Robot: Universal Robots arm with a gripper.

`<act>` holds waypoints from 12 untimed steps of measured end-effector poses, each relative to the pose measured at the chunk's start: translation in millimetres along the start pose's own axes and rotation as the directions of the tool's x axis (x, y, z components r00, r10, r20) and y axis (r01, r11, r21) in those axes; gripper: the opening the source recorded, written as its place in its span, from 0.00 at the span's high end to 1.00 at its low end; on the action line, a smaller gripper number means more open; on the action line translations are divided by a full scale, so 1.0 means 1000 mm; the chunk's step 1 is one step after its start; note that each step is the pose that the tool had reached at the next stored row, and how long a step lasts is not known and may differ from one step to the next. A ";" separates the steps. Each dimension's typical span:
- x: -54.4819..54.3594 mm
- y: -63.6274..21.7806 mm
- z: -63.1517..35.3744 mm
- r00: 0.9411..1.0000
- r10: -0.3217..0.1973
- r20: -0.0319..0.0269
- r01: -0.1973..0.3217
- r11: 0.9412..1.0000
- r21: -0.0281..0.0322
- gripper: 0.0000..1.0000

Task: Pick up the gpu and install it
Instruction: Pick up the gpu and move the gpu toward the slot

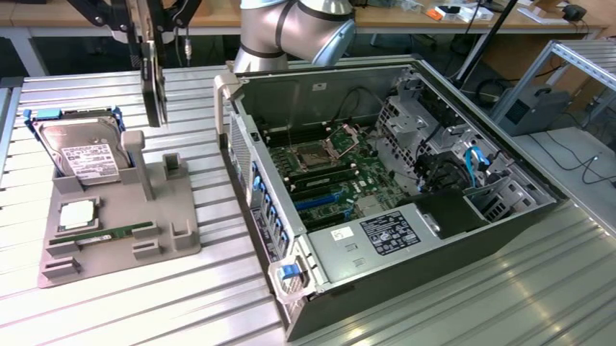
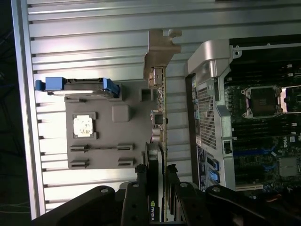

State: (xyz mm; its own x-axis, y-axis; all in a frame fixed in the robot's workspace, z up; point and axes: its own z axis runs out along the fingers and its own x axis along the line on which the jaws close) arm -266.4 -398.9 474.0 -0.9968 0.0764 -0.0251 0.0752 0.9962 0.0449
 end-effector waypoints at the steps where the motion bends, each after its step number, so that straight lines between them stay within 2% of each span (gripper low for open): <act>1: 0.000 0.0000 -0.0008 1.000 0.000 0.000 0.000 1.000 0.000 0.73; 5: 0.000 0.0002 -0.0047 1.000 0.000 0.000 0.000 1.000 0.000 0.73; 12: -0.002 0.0002 -0.0042 1.000 0.000 0.000 0.000 1.000 0.000 0.73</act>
State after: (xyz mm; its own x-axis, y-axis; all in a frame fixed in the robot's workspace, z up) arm -264.8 -399.0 478.2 -0.9968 0.0761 -0.0248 0.0750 0.9962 0.0447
